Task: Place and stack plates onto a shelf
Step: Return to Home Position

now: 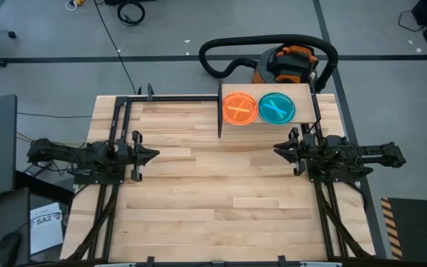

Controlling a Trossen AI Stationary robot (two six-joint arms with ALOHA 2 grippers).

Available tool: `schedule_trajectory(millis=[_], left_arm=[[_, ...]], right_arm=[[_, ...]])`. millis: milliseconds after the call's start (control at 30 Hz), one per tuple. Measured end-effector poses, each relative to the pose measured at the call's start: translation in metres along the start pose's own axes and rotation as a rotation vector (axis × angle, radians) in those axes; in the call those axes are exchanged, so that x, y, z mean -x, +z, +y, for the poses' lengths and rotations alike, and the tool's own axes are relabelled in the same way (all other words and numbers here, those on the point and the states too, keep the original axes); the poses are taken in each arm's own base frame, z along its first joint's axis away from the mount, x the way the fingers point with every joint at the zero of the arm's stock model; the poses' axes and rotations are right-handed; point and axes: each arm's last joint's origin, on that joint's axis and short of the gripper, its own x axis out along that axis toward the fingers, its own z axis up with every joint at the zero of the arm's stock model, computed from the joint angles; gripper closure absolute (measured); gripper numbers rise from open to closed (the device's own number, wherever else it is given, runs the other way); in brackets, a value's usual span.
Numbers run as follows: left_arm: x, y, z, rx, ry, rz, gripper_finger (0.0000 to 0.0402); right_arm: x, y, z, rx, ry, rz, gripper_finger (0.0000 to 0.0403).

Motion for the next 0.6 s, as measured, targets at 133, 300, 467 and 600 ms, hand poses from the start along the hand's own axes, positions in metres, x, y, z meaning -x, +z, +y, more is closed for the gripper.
schedule_trajectory(millis=[133, 300, 467, 600], left_arm=[[0.000, -0.001, 0.000, -0.080, 0.002, 0.007, 0.0392], [-0.001, -0.008, 0.005, -0.156, 0.043, 0.083, 0.0392], [-0.001, -0.013, 0.014, -0.187, 0.111, 0.133, 0.0392], [-0.002, -0.013, 0.019, -0.189, 0.070, 0.127, 0.0392]], right_arm=[[0.000, -0.001, 0.000, 0.001, -0.002, 0.009, 0.0316], [0.000, -0.001, 0.000, 0.001, -0.002, 0.012, 0.0316], [0.000, -0.001, 0.000, -0.002, -0.002, 0.012, 0.0316], [0.000, -0.001, 0.000, 0.000, -0.001, 0.012, 0.0316]])
